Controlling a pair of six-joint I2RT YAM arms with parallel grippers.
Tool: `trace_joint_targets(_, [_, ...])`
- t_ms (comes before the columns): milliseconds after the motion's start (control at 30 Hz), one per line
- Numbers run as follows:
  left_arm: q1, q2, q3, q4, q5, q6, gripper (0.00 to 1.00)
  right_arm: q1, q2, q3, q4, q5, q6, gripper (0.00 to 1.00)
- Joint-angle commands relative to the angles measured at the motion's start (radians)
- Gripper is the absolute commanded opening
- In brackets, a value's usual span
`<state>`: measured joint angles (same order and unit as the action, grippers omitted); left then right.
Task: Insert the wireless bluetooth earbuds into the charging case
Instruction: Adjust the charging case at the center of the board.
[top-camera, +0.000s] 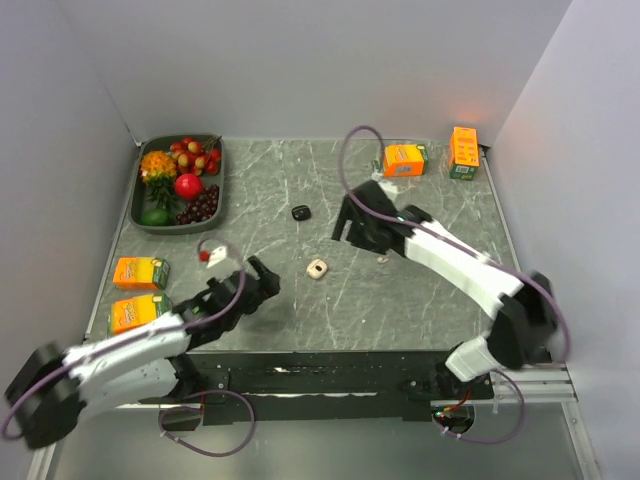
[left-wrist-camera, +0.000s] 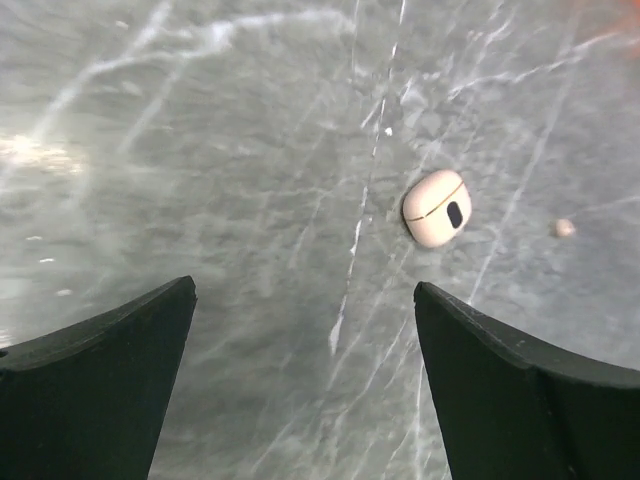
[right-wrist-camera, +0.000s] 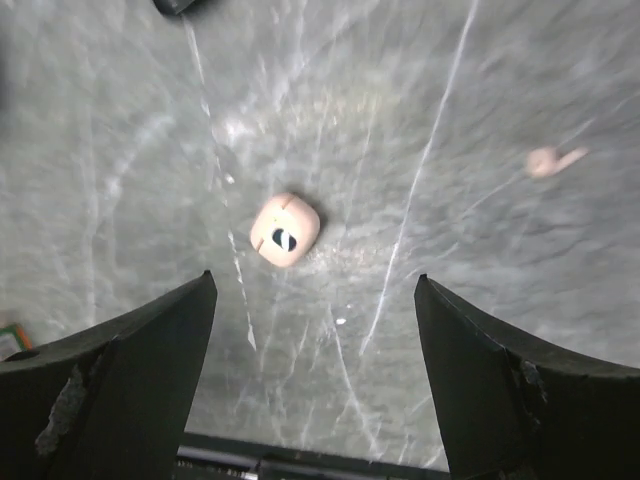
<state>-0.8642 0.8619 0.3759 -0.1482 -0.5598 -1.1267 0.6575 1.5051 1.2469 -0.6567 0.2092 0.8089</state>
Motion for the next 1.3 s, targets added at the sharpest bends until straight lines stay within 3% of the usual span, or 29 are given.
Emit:
trace_joint_targets(0, [-0.009,0.311,0.248,0.015,0.066,-0.03,0.99,-0.001,-0.245,-0.142,0.047,0.099,-0.092,0.85])
trace_joint_targets(133, [-0.022,0.401,0.232,0.2,0.147,0.024,0.8,0.007,-0.327,-0.202,0.074,0.039,-0.152,0.79])
trace_joint_targets(200, [-0.022,0.416,0.212,0.3,0.188,0.034,0.59,0.01,-0.344,-0.21,0.069,0.033,-0.171,0.73])
trace_joint_targets(300, [-0.024,0.505,0.273,0.279,0.231,0.057,0.35,0.014,-0.382,-0.248,0.1,-0.01,-0.203,0.67])
trace_joint_targets(467, [-0.024,0.62,0.357,0.224,0.235,0.018,0.54,0.016,-0.382,-0.339,0.216,-0.052,-0.266,0.66])
trace_joint_targets(533, [-0.024,0.621,0.392,0.081,0.172,-0.03,0.57,0.014,-0.329,-0.319,0.235,-0.103,-0.335,0.66])
trace_joint_targets(600, [-0.024,0.588,0.397,-0.015,0.137,-0.062,0.59,0.033,-0.225,-0.259,0.262,-0.175,-0.437,0.73])
trace_joint_targets(633, [-0.025,0.522,0.382,-0.043,0.106,-0.08,0.59,0.059,-0.185,-0.233,0.266,-0.191,-0.476,0.82])
trace_joint_targets(800, [-0.032,0.228,0.192,-0.163,0.029,-0.203,0.65,0.114,0.068,-0.06,0.217,-0.227,-0.672,0.93])
trace_joint_targets(833, [-0.032,0.127,0.163,-0.189,0.025,-0.214,0.67,0.114,0.117,-0.044,0.215,-0.241,-0.683,0.99])
trace_joint_targets(967, [-0.03,-0.09,0.019,-0.231,0.041,-0.248,0.84,0.12,0.202,-0.018,0.226,-0.257,-0.749,0.99])
trace_joint_targets(1267, [-0.03,-0.406,-0.104,-0.315,0.038,-0.257,0.96,0.168,0.375,0.109,0.18,-0.217,-0.832,0.99])
